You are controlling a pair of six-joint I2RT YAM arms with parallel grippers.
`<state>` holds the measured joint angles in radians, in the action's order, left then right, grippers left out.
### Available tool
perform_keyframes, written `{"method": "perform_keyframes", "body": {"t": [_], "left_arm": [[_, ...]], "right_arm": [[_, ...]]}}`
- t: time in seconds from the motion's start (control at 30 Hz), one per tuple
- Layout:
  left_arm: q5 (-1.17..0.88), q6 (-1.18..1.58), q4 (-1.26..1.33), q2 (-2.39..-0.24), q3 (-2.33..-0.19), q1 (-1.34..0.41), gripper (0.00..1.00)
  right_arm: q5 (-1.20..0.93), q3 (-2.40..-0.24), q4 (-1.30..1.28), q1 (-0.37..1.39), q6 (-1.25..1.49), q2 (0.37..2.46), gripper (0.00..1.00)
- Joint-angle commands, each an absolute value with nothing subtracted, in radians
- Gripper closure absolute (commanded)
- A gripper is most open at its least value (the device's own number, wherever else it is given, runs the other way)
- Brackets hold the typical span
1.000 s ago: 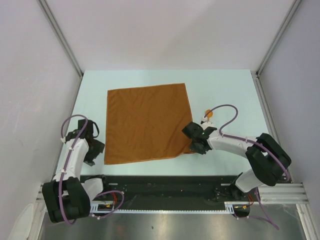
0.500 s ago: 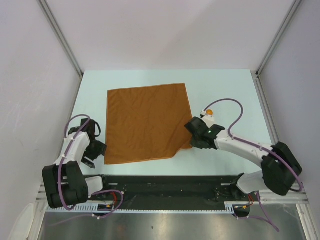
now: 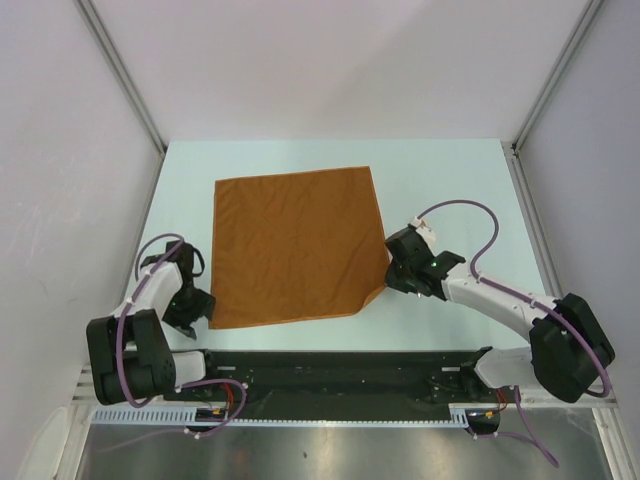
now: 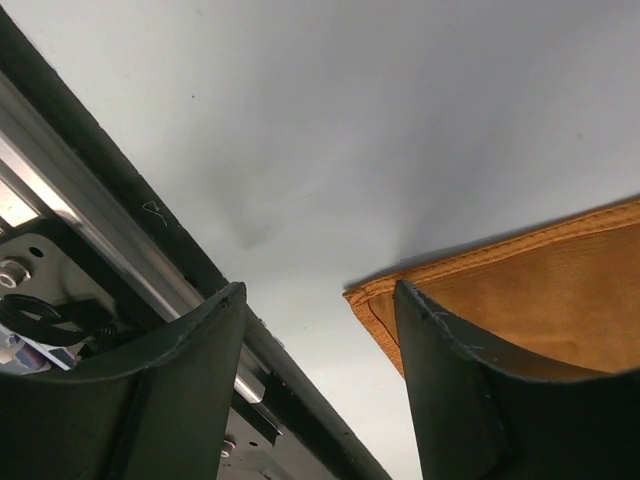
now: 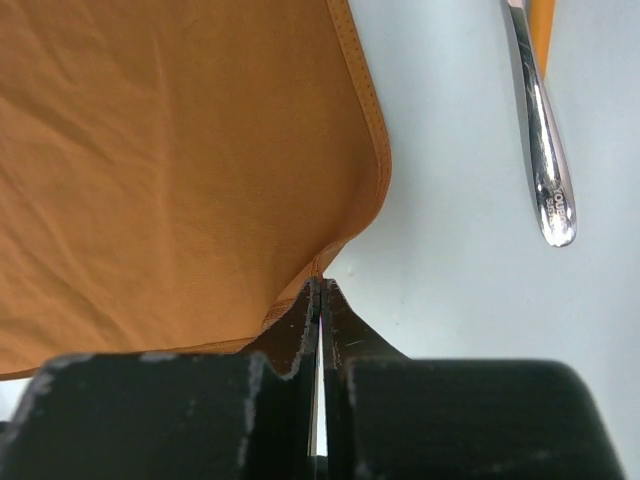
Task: Fold the napkin into a case and place the utensils inside
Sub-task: Pick up the flattened napkin from the center of the board.
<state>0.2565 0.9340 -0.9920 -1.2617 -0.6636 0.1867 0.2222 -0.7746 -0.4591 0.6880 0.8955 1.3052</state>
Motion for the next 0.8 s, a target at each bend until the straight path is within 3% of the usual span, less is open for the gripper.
{"method": "perform_keyframes", "body": {"t": [0.0,0.17,0.33,0.47,0.63,0.77], "left_arm": [[0.216,0.933,-0.954,-1.256,-0.64,0.195,0.34],[0.222,0.939,-0.968,-1.27,-0.644,0.195,0.25],[0.166,0.927,-0.917,-1.299,-0.62,0.195,0.33],[0.112,0.956,-0.858,-1.299,-0.557,0.196,0.35],[0.095,0.973,-0.789,-1.264,-0.506,0.195,0.56],[0.045,0.979,-0.727,-1.21,-0.479,0.196,0.67]], "right_arm": [[0.181,-0.767,-0.407,0.661,0.867,1.272,1.0],[0.18,-0.752,-0.403,0.635,0.865,1.253,1.0],[0.176,-0.747,-0.402,0.63,0.87,1.249,1.0],[0.179,-0.742,-0.405,0.629,0.876,1.246,1.0],[0.181,-0.738,-0.41,0.627,0.88,1.244,1.0],[0.18,-0.724,-0.408,0.629,0.885,1.241,1.0]]}}
